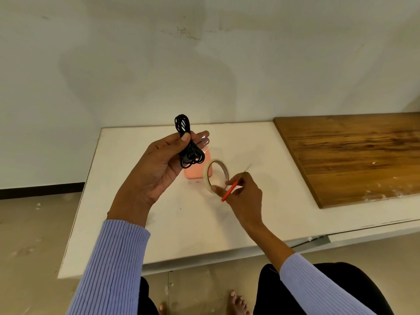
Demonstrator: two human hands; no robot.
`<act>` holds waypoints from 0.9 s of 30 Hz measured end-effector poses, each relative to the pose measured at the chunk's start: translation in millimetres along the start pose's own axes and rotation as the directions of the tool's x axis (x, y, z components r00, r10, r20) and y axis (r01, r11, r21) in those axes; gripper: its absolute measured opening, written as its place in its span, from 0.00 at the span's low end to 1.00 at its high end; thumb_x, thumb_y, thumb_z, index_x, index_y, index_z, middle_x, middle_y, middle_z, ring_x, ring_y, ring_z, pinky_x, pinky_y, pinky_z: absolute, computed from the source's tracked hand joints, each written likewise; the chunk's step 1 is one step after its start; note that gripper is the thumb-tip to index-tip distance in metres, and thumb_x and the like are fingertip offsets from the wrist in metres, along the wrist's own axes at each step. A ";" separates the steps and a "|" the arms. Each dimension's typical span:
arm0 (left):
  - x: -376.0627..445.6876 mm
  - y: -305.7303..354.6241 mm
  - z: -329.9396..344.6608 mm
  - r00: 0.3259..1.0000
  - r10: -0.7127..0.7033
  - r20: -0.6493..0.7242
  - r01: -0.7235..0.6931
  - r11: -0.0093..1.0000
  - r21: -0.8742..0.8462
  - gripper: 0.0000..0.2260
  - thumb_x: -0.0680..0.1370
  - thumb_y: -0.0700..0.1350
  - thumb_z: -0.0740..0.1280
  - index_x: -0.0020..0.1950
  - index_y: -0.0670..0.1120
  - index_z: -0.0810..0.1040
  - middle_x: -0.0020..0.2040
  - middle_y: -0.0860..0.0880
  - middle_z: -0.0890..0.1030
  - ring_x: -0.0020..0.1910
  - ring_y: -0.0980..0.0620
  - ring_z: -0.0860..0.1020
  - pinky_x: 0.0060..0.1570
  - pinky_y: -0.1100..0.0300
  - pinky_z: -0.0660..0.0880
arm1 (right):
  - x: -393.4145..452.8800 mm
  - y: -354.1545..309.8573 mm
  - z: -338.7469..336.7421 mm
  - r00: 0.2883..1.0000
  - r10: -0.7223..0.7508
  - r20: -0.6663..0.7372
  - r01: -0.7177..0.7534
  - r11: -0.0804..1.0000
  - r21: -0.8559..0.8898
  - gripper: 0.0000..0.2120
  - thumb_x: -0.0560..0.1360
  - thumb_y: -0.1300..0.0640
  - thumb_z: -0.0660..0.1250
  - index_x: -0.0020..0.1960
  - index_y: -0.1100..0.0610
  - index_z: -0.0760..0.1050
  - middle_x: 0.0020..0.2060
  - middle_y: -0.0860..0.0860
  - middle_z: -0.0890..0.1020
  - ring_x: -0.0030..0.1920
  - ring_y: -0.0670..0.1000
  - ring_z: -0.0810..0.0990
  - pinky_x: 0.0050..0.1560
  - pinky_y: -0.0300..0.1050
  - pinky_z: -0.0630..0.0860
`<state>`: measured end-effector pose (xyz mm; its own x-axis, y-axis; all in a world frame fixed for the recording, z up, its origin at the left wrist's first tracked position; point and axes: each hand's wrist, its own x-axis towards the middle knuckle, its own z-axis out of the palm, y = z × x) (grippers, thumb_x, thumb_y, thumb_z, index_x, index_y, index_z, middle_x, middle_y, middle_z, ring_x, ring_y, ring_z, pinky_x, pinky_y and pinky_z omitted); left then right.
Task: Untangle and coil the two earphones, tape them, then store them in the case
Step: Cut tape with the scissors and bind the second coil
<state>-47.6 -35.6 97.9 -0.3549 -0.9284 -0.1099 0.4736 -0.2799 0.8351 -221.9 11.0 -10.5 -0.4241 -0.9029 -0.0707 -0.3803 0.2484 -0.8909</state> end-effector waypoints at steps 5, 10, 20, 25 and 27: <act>-0.4 -1.4 -2.0 1.000 -0.017 0.009 0.017 1.000 0.003 0.10 0.73 0.41 0.63 0.42 0.43 0.84 0.58 0.37 0.80 0.59 0.42 0.78 0.63 0.51 0.72 | 1.0 11.2 18.5 0.988 -0.134 0.079 0.151 0.952 -0.266 0.15 0.68 0.53 0.75 0.50 0.54 0.73 0.41 0.47 0.83 0.36 0.47 0.79 0.40 0.41 0.76; -2.7 -1.3 -4.4 0.999 -0.044 0.012 0.044 0.999 0.030 0.10 0.73 0.42 0.63 0.41 0.44 0.85 0.57 0.38 0.80 0.59 0.42 0.79 0.64 0.51 0.71 | 12.3 6.4 8.9 0.949 -0.304 0.083 0.303 0.812 -0.499 0.09 0.74 0.55 0.68 0.53 0.55 0.74 0.40 0.52 0.83 0.39 0.54 0.81 0.42 0.49 0.79; -9.2 1.8 -14.8 0.997 -0.080 -0.017 0.082 0.993 0.080 0.11 0.73 0.43 0.63 0.40 0.45 0.85 0.56 0.39 0.81 0.59 0.44 0.79 0.63 0.52 0.71 | 40.5 12.1 -15.4 0.986 -0.119 0.118 0.161 0.862 -0.480 0.19 0.68 0.57 0.75 0.57 0.56 0.75 0.52 0.51 0.79 0.43 0.49 0.77 0.48 0.39 0.74; -9.7 -0.2 -19.9 0.996 -0.087 -0.034 0.089 0.993 0.080 0.11 0.74 0.43 0.63 0.40 0.45 0.85 0.57 0.39 0.81 0.59 0.44 0.79 0.63 0.52 0.71 | 42.9 -7.3 -23.5 0.993 -0.058 0.101 0.108 0.784 -0.611 0.28 0.65 0.40 0.73 0.60 0.52 0.74 0.52 0.50 0.78 0.47 0.50 0.78 0.44 0.39 0.72; -9.8 -1.8 -20.7 0.995 -0.096 -0.035 0.099 0.992 0.081 0.10 0.73 0.43 0.63 0.40 0.45 0.85 0.58 0.39 0.80 0.59 0.43 0.78 0.62 0.53 0.71 | 45.6 -14.1 -25.0 0.997 0.001 0.083 0.059 0.692 -0.719 0.33 0.65 0.37 0.71 0.61 0.56 0.69 0.45 0.51 0.79 0.43 0.52 0.79 0.40 0.41 0.72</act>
<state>-28.2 -31.1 86.3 -0.3708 -0.9051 -0.2083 0.3690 -0.3494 0.8612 -256.4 -24.9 10.0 -0.3548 -0.9286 -0.1087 -0.8796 0.3709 -0.2979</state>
